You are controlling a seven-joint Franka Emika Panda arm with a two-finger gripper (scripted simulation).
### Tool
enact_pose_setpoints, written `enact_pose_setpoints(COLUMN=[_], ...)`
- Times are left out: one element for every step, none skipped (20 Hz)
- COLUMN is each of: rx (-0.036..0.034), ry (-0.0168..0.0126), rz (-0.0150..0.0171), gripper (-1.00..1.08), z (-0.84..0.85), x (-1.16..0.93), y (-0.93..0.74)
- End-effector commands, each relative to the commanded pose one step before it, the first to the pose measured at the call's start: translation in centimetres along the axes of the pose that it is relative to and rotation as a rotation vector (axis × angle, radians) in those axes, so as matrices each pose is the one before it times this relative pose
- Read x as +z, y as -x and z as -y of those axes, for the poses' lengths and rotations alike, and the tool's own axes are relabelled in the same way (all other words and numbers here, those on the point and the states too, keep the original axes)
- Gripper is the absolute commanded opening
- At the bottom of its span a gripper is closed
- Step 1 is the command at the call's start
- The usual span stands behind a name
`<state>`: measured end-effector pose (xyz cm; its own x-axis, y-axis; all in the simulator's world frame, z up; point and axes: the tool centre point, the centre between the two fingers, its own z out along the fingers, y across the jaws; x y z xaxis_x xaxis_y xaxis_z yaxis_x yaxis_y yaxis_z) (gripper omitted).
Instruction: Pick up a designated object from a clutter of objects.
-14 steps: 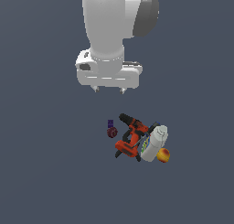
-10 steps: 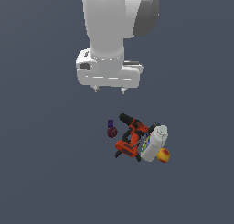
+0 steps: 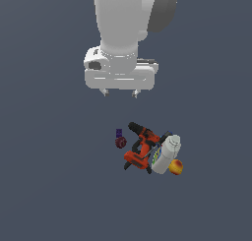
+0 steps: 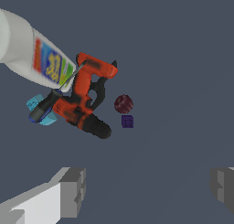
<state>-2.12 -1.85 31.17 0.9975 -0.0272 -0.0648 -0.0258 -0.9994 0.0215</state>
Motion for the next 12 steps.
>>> enact_pose_setpoints(rx=[-0.00108, 0.00052, 0.00215, 0.00364, 0.00506, 0.00645, 0.00769, 0.00888, 0.00991, 0.01116, 0.01242, 0.01377], ry=[0.00018, -0.00003, -0.00023, -0.00039, -0.00055, -0.00070, -0.00083, -0.00095, -0.00104, -0.00116, -0.00127, -0.00139], rz=[0.00044, -0.00046, -0.00030, -0.00045, -0.00054, -0.00063, -0.00072, -0.00082, -0.00094, -0.00109, -0.00121, -0.00130], gripper=[1.00, 1.00, 1.00, 1.00, 1.00, 1.00, 1.00, 1.00, 1.00, 1.00, 1.00, 1.00], z=[-0.041, 0.025, 0.013, 0.010, 0.009, 0.011, 0.015, 0.015, 0.019, 0.024, 0.027, 0.029], x=[-0.042, 0.022, 0.086, 0.133, 0.184, 0.235, 0.282, 0.324, 0.363, 0.410, 0.456, 0.506], y=[0.029, -0.015, -0.048, -0.068, -0.091, -0.113, -0.133, -0.150, -0.165, -0.182, -0.197, -0.211])
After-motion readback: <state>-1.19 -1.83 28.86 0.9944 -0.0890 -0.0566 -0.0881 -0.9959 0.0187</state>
